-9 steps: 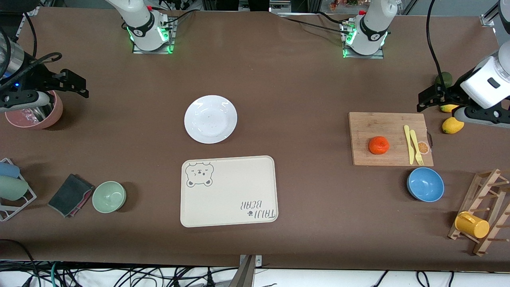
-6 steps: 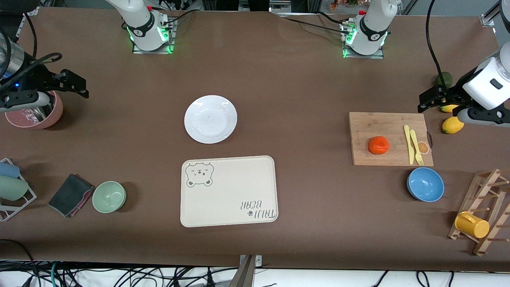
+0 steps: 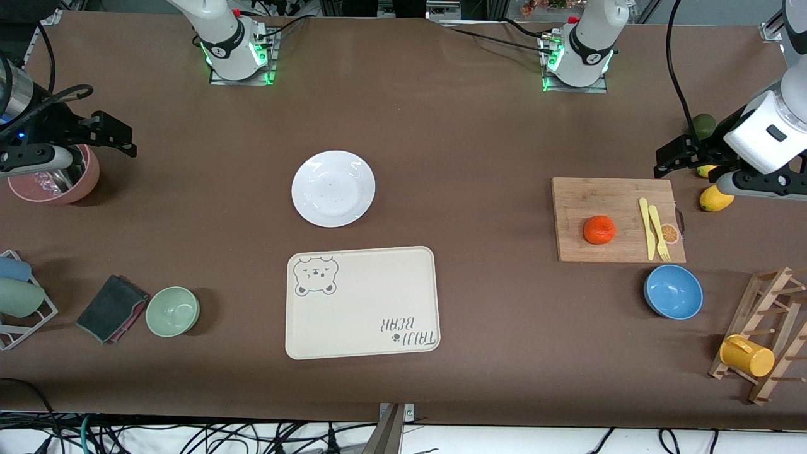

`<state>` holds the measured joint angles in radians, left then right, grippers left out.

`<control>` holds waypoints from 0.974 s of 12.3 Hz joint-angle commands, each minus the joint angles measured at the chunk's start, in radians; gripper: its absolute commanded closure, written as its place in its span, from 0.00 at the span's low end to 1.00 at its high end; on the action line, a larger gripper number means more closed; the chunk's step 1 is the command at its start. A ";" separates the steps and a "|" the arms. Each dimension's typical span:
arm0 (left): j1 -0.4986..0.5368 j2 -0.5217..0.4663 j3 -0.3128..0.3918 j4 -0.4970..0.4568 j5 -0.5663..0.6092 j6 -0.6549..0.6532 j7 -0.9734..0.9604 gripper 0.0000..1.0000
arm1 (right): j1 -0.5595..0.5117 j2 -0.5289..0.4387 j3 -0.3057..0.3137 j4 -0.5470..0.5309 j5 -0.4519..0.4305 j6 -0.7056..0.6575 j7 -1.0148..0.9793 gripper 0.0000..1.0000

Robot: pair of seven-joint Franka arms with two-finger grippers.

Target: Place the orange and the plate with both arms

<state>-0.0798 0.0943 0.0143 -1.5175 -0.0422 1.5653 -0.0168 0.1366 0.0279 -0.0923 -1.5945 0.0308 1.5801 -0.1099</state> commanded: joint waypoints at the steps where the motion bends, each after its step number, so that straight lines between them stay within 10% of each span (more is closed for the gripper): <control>1: 0.014 0.002 0.000 0.014 0.021 -0.010 0.024 0.00 | -0.002 -0.013 0.006 -0.010 -0.011 0.008 0.013 0.00; 12: 0.026 0.002 -0.004 0.010 0.024 -0.019 0.061 0.00 | 0.001 -0.031 0.017 -0.097 -0.005 0.090 0.016 0.00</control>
<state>-0.0614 0.0969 0.0178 -1.5176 -0.0375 1.5597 0.0245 0.1374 0.0300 -0.0848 -1.6286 0.0308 1.6210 -0.1099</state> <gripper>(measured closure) 0.000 0.000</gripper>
